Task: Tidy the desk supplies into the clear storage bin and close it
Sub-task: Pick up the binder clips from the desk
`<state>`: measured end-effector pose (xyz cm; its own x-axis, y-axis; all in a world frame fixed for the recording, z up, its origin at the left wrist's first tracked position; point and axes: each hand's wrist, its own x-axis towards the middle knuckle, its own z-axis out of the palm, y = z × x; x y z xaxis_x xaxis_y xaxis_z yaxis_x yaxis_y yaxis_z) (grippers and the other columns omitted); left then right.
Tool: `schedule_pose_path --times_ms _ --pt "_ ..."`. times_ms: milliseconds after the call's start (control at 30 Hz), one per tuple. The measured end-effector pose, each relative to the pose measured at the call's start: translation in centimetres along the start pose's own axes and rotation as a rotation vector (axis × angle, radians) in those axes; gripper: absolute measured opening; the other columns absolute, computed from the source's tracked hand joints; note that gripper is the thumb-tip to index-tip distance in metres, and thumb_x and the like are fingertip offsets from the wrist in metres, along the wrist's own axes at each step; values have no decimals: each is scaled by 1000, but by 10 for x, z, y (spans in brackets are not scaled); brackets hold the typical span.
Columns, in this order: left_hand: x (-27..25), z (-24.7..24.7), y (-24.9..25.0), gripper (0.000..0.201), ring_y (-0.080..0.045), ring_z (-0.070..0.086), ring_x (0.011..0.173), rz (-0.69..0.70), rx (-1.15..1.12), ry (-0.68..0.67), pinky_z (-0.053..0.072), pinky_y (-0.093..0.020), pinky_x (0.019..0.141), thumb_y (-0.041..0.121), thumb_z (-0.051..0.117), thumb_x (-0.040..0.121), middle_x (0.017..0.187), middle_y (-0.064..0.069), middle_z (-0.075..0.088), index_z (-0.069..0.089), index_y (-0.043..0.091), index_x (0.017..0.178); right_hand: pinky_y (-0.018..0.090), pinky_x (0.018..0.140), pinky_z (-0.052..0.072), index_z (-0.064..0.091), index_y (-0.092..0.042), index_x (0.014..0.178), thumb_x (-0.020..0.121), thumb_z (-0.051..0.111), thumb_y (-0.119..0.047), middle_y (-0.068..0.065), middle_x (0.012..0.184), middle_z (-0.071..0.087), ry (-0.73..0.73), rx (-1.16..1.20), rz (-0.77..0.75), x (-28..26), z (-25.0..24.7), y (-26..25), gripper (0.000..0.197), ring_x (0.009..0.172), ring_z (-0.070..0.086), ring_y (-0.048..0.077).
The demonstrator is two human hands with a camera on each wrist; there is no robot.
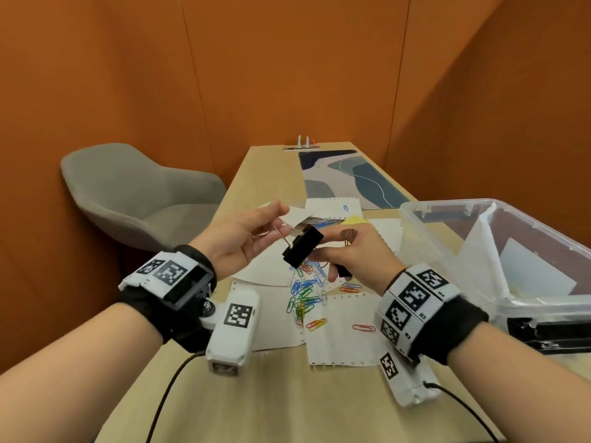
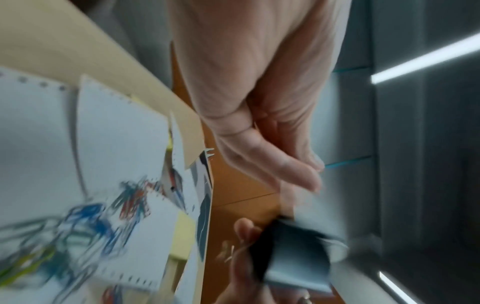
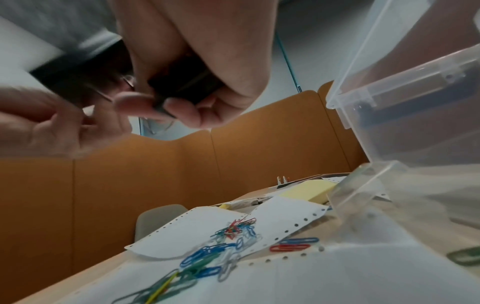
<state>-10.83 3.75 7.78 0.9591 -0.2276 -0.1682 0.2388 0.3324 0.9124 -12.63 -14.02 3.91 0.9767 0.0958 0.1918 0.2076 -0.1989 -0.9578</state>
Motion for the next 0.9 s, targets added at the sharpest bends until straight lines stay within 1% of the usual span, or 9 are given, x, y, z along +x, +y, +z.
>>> schedule_pose_path --times_ms 133,233,300,367,433,567,667,767,900 --pt "-7 16 -15 27 -4 54 33 -48 4 -59 43 -8 32 19 50 93 40 2 54 65 4 76 11 39 36 70 -4 74 78 61 11 11 81 67 115 96 -103 -1 6 -2 18 41 53 7" --pt "-2 22 -22 19 -2 55 39 105 106 -23 45 -6 39 17 55 90 46 3 56 65 7 78 13 39 39 67 -14 93 87 60 -9 7 89 67 206 16 -69 1 9 2 10 47 60 4" --pt "3 21 -23 16 -2 56 43 203 116 46 46 -7 43 15 60 87 49 2 60 68 7 76 19 37 39 56 -20 100 92 55 -27 5 92 64 337 17 58 1 6 5 11 56 66 17" --pt "5 21 -23 11 -4 60 46 288 99 92 49 -9 49 8 62 85 50 2 63 68 4 77 25 45 42 51 -19 99 93 50 -36 1 81 59 444 21 139 1 1 4 17 57 66 24" --pt "5 24 -24 7 -5 61 47 354 116 105 51 -11 52 2 63 83 52 2 64 69 0 81 28 56 44 50 -18 98 94 46 -39 -7 73 53 475 -63 145 1 -1 1 22 50 63 16" --pt "8 25 -24 3 -2 58 43 440 219 206 51 -12 50 3 68 79 54 2 65 71 1 80 23 51 39 59 -12 95 93 44 -48 2 69 60 463 -198 147 0 -3 -2 39 47 56 11" --pt "10 24 -24 7 -1 57 42 475 290 269 52 -12 52 6 69 80 62 -5 61 71 0 85 22 42 36 64 -7 88 82 56 -56 4 69 65 289 -36 249 -3 -1 -4 50 44 56 16" --pt "6 31 -26 3 -3 60 48 479 281 205 58 -16 61 5 66 82 66 -7 60 69 4 83 18 40 32 68 -6 88 72 65 -60 0 79 73 106 38 353 -8 6 -5 57 35 54 9" --pt "4 36 -28 7 -10 61 63 493 257 142 59 -19 69 3 63 85 70 -7 62 69 6 87 14 39 31 66 -11 89 69 71 -55 5 80 71 93 162 406 -10 7 -9 49 37 53 7"
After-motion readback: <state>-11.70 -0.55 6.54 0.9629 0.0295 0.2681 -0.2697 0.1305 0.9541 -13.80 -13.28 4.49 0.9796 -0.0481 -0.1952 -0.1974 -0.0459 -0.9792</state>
